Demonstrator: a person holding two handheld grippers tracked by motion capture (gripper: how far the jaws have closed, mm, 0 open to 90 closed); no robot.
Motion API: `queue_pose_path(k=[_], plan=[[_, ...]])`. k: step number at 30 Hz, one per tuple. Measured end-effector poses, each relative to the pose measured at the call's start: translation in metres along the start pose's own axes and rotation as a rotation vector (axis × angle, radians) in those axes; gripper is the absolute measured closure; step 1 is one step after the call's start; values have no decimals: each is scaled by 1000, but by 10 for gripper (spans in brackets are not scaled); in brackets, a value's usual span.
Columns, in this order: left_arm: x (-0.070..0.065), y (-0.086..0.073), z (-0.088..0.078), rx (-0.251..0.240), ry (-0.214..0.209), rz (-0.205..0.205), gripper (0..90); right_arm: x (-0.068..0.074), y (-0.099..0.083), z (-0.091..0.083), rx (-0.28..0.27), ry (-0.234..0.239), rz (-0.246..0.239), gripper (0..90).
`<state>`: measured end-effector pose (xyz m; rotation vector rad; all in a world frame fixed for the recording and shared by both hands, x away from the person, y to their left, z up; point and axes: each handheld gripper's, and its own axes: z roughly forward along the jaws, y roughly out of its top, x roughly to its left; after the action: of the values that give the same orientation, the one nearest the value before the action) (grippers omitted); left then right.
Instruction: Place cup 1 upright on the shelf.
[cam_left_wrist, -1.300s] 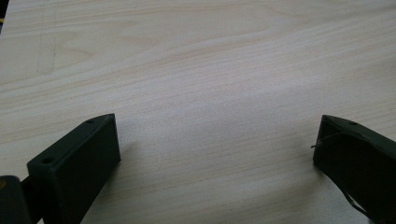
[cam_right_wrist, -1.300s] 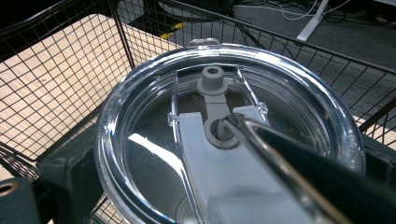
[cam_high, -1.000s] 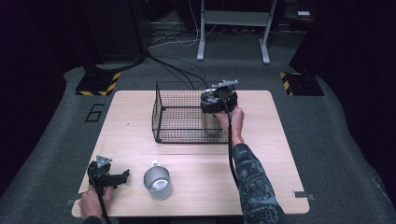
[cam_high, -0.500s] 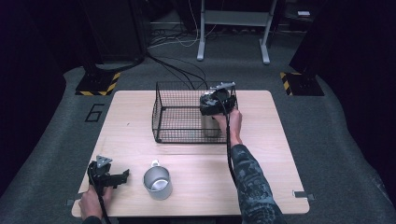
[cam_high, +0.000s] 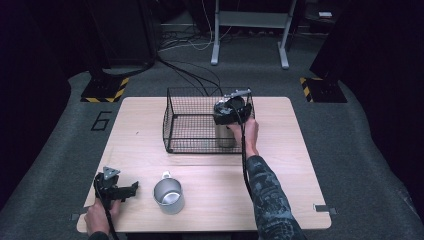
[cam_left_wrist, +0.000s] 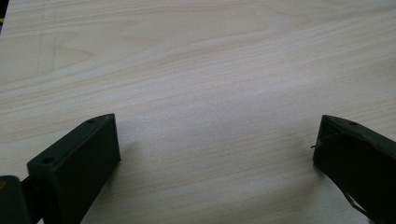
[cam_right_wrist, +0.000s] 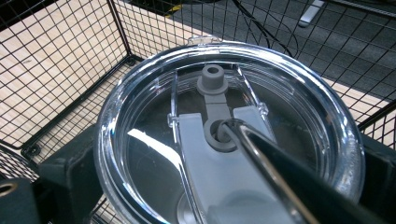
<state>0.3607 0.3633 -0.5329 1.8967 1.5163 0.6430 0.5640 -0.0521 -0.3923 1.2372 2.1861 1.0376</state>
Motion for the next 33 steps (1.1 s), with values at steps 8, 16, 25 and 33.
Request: queue_pose_path(k=[8,16,25,33], plan=[[0,0,0,0,0,0,4,-2,-1,-2,19,2,-2,32],[0,0,0,4,-3,1,4,-5,-4,-4,34,15,15,30],[0,0,0,0,0,0,4,-6,-4,-7,51,19,27,27],[0,0,0,0,0,0,4,-3,-3,-8,58,14,13,20]])
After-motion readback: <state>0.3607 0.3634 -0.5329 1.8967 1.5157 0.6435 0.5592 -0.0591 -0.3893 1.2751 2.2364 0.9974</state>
